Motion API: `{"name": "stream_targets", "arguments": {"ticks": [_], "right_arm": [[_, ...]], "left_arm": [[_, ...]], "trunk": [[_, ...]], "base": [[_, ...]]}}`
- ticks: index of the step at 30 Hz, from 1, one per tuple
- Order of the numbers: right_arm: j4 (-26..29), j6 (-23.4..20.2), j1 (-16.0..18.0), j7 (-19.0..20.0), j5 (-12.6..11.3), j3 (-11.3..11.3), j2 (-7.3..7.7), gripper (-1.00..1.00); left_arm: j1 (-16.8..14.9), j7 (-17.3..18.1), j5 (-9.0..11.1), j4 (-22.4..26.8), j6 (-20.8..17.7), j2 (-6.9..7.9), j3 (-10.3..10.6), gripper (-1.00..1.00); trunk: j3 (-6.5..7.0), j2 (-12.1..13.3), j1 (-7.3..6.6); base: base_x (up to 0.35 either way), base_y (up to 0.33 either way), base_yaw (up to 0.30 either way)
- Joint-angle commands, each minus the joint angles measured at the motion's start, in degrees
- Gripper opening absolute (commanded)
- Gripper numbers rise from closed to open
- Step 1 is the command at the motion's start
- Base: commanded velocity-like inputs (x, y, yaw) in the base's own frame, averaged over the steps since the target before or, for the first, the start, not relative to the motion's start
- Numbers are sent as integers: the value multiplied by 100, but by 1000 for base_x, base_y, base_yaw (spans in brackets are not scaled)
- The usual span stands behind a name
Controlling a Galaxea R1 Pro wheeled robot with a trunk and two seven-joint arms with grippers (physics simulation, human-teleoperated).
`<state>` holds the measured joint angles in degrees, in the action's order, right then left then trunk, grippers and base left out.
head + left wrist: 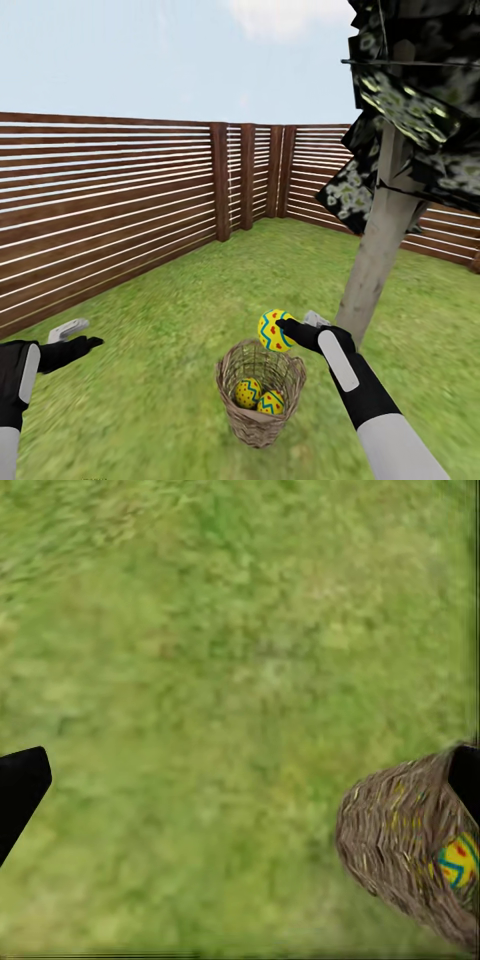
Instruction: Take the three Easter eggs out of the wicker basket on the lawn in the garden, then place them on the lawn next to a single tree (choose any tree) so that all three eggs are next to the same tree and none are left in the basket.
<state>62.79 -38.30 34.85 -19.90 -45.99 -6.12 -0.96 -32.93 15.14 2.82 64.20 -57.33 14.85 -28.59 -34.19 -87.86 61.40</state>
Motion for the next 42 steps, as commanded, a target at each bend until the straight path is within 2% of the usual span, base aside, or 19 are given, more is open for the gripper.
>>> {"name": "stream_targets", "arguments": {"ticks": [1,26,35,42], "right_arm": [[5,53,5,-58,-62,-5,3,-100],[-14,154,5,-59,-33,-12,-17,-100],[-22,162,5,-67,-17,-12,-24,-100],[-22,162,5,-67,-8,-12,-30,-100]], "left_arm": [[-3,-2,26,5,-33,0,-11,100],[-1,-2,26,207,-25,3,-15,100],[5,-2,24,207,-16,0,-8,100],[6,-2,18,215,-16,0,-7,100]], "trunk": [[-1,-2,-4],[114,-2,-4],[153,-2,-4],[155,-2,-4]], "base": [[-294,0,-235],[-145,-3,-249],[-2,-243,-244],[0,-291,-31]]}}
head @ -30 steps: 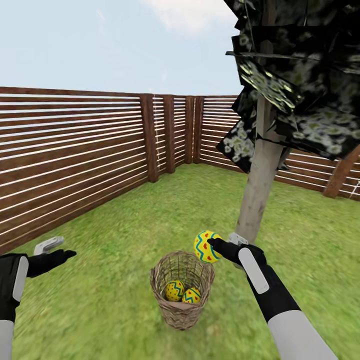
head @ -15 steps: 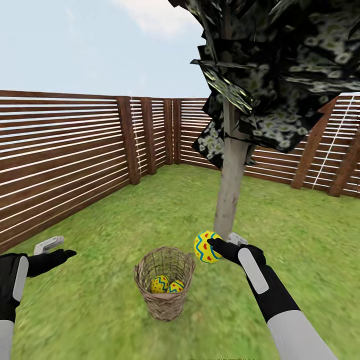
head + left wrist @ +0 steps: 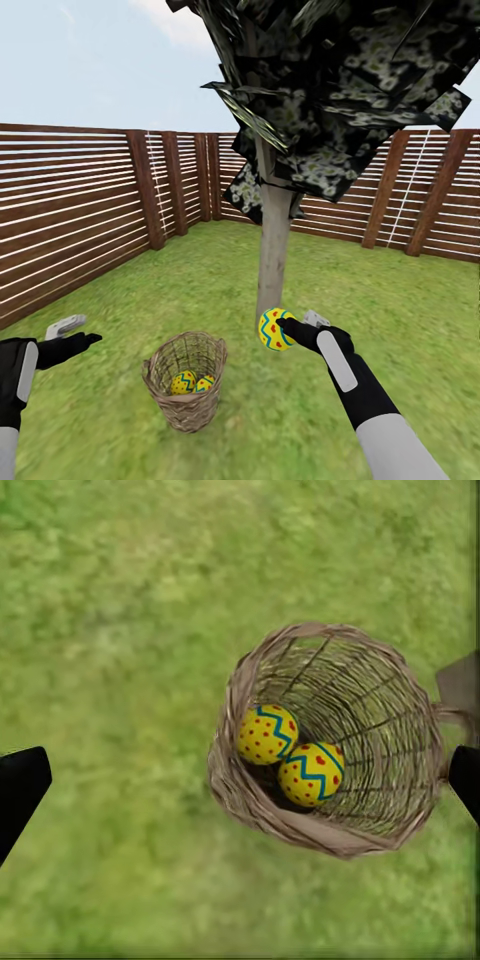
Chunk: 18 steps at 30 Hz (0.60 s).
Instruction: Take the three Easter eggs out of the wicker basket on the lawn in the garden, then place them on the lawn next to a single tree (choose any tree) so that all three eggs are next to the same tree and none are left in the basket.
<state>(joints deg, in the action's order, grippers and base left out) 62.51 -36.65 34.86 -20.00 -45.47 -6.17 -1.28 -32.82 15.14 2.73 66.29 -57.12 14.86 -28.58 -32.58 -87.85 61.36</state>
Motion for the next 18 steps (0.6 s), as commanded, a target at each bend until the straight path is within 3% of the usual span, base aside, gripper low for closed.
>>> {"name": "stream_targets", "arguments": {"ticks": [1,13,15,18], "right_arm": [[7,-2,4,-56,-60,-7,-8,-100],[-42,-1,4,-65,-62,-7,-39,-100],[-115,-1,4,-65,-60,-7,-43,-100],[-145,-1,4,-65,-59,-7,-47,-100]], "left_arm": [[-5,-3,28,13,-36,-1,-8,100],[22,75,38,300,-66,-2,-15,100],[55,724,40,556,-166,14,-28,100],[207,2336,9,713,-208,94,-71,100]], "trunk": [[-6,-3,0],[-6,-3,0],[-6,-3,0],[-6,-3,0]], "base": [[0,-291,-1],[51,-288,0],[3,-137,0],[1,-32,48]]}}
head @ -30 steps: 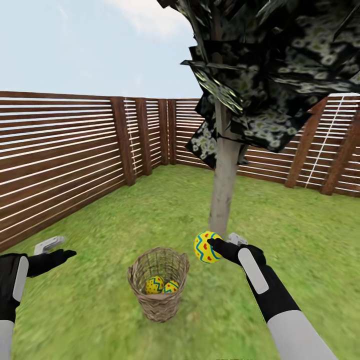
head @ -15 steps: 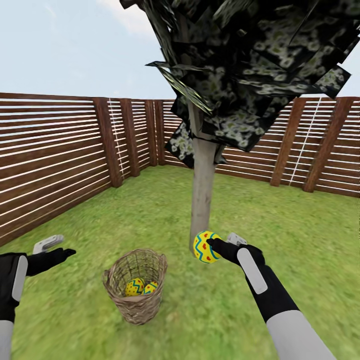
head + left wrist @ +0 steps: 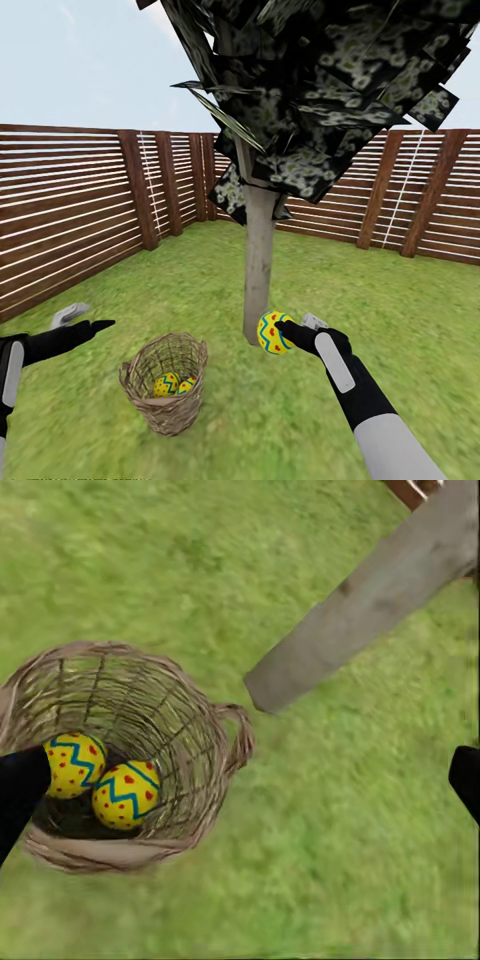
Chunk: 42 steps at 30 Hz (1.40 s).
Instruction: Take the three Easter eggs out of the wicker basket on the lawn in the garden, then place them on the lawn next to a single tree (choose any tree) so that all three eggs are next to the same tree and none are left in the basket.
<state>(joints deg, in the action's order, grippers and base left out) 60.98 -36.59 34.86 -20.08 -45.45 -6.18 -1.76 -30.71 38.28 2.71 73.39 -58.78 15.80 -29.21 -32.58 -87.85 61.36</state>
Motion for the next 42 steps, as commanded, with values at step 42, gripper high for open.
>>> {"name": "stream_targets", "arguments": {"ticks": [42], "right_arm": [[-1101,355,19,-93,-41,-58,15,-100]], "left_arm": [[375,3458,6,61,2,436,-35,100]], "trunk": [[-168,-364,198]], "base": [[14,-98,82]]}}
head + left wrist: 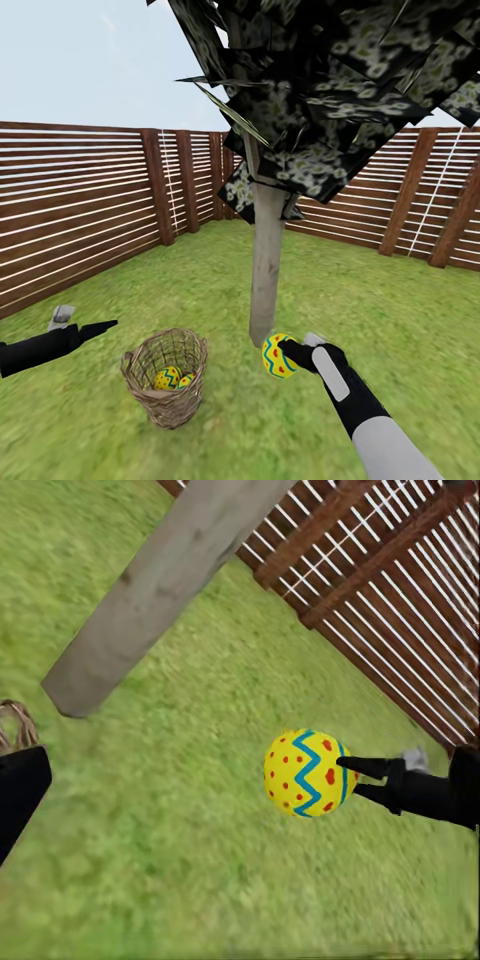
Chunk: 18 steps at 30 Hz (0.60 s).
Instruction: Take the three Easter eggs out of the wicker basket on the lawn in the garden, then place them on the lawn next to a single tree (choose any tree) so that all three eggs are next to the same tree and none are left in the basket.
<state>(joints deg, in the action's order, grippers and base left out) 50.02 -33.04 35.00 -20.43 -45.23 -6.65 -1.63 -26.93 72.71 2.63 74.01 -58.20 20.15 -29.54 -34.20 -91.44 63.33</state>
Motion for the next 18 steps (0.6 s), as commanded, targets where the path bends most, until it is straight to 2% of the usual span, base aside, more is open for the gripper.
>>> {"name": "stream_targets", "arguments": {"ticks": [1,3,5,10,12,15,18], "right_arm": [[-277,3,33,-57,-56,-12,3,-100],[-578,7,66,-57,-46,-12,22,-100],[-659,3,69,-53,-47,-19,52,-100],[-642,1,44,-17,-56,-30,80,-100],[-636,59,39,-14,-56,-37,66,-100],[-634,395,34,-6,-56,-77,33,-100],[-634,446,34,-5,-57,-196,51,-100]], "left_arm": [[8,252,-4,0,-63,39,-10,100],[70,720,-16,-6,-73,233,-10,100],[105,1009,-22,-15,-75,322,-9,100],[125,1132,0,-12,-73,304,30,100],[126,1159,22,-4,-76,305,27,100],[126,1192,42,-1,-84,298,31,100],[126,1343,38,0,-84,298,21,100]], "trunk": [[-24,-45,22],[-42,-85,44],[-42,-85,44],[-42,-85,44],[-78,-165,88],[-132,-286,154],[-185,-406,220]], "base": [[0,0,0],[0,0,0],[0,0,0],[0,0,0],[0,0,0],[0,0,0],[0,0,0]]}}
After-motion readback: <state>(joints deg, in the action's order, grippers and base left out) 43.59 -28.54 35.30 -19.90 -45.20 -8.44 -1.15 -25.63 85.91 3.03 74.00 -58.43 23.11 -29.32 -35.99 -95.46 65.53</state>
